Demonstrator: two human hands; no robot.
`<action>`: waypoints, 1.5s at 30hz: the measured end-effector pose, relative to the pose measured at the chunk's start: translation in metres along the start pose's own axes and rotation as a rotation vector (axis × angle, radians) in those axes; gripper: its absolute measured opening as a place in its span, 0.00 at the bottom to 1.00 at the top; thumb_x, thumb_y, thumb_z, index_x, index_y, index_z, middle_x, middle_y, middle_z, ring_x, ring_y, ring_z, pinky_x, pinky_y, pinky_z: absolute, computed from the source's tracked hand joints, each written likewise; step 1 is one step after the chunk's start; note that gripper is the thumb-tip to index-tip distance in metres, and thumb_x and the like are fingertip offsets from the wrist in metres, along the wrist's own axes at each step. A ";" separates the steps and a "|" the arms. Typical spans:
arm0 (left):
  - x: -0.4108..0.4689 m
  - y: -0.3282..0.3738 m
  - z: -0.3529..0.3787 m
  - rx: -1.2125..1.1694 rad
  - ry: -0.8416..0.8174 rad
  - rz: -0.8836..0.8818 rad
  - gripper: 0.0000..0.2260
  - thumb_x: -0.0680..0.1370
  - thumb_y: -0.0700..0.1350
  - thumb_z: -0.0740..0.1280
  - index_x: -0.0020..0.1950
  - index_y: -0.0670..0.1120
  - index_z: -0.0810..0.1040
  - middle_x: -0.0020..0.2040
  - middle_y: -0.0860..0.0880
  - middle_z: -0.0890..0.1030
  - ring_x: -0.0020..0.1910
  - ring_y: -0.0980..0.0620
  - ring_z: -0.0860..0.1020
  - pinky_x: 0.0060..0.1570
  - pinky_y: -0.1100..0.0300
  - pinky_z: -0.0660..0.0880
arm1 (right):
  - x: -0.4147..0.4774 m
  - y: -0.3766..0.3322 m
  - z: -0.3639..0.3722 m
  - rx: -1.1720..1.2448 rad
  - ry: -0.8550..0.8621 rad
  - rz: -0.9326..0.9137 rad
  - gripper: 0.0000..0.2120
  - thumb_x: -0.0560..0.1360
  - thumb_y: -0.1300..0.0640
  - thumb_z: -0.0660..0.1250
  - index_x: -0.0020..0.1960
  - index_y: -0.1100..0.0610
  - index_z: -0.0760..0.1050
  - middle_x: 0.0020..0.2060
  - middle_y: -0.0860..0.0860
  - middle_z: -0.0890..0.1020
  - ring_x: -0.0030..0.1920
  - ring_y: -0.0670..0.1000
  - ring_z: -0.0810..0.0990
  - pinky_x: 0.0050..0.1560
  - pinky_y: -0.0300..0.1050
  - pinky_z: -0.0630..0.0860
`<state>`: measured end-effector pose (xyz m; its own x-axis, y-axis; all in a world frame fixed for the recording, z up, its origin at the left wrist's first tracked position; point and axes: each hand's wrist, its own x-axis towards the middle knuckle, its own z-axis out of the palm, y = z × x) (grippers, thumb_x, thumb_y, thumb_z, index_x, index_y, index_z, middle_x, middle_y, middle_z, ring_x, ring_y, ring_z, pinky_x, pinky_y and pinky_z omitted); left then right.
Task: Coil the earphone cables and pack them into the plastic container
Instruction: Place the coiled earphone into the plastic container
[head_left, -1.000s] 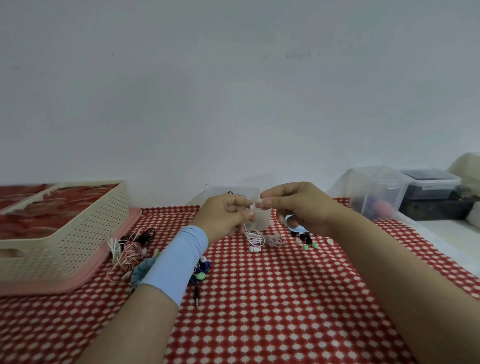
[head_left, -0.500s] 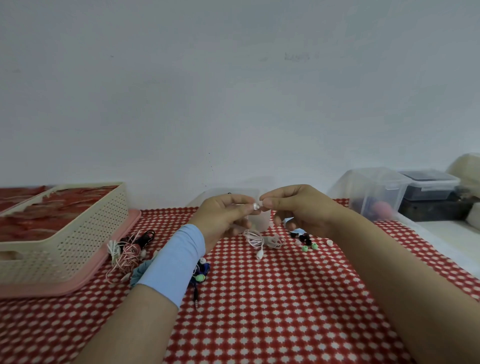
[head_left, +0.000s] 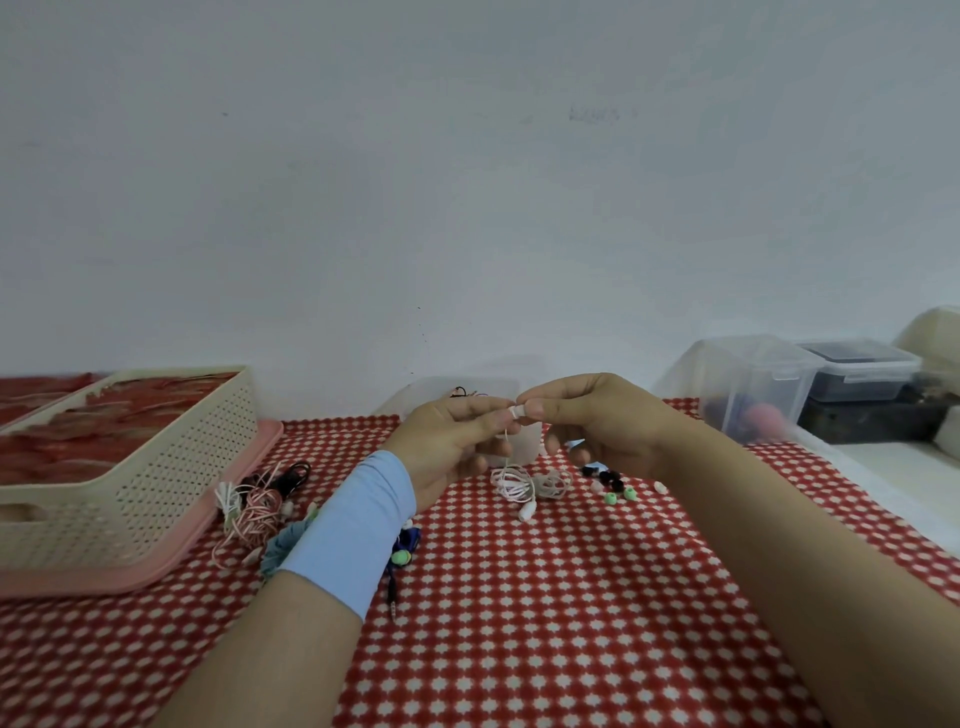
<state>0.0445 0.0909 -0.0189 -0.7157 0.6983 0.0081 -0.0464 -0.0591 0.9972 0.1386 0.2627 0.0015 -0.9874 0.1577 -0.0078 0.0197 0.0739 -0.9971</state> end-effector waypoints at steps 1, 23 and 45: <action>0.000 0.000 0.000 -0.005 -0.003 -0.001 0.06 0.77 0.40 0.70 0.53 0.44 0.84 0.41 0.49 0.85 0.36 0.55 0.82 0.38 0.62 0.77 | -0.001 -0.001 0.000 0.002 -0.009 0.004 0.05 0.76 0.61 0.72 0.48 0.59 0.87 0.45 0.54 0.87 0.31 0.48 0.78 0.25 0.37 0.69; 0.002 0.001 -0.001 0.172 0.082 0.078 0.07 0.76 0.39 0.72 0.52 0.41 0.84 0.44 0.45 0.86 0.38 0.52 0.83 0.33 0.63 0.76 | -0.004 -0.002 0.001 -0.129 0.048 -0.036 0.06 0.76 0.59 0.74 0.52 0.57 0.87 0.45 0.53 0.88 0.34 0.50 0.81 0.30 0.40 0.74; 0.000 0.000 0.000 0.148 0.103 0.019 0.05 0.77 0.40 0.71 0.52 0.44 0.84 0.43 0.46 0.86 0.35 0.53 0.82 0.32 0.64 0.76 | 0.001 0.002 0.010 -0.481 0.208 -0.272 0.03 0.73 0.58 0.78 0.46 0.51 0.87 0.38 0.46 0.87 0.31 0.48 0.82 0.30 0.43 0.76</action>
<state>0.0443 0.0910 -0.0186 -0.7833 0.6211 0.0271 0.0658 0.0395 0.9971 0.1359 0.2532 -0.0011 -0.9166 0.2565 0.3067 -0.1131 0.5694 -0.8142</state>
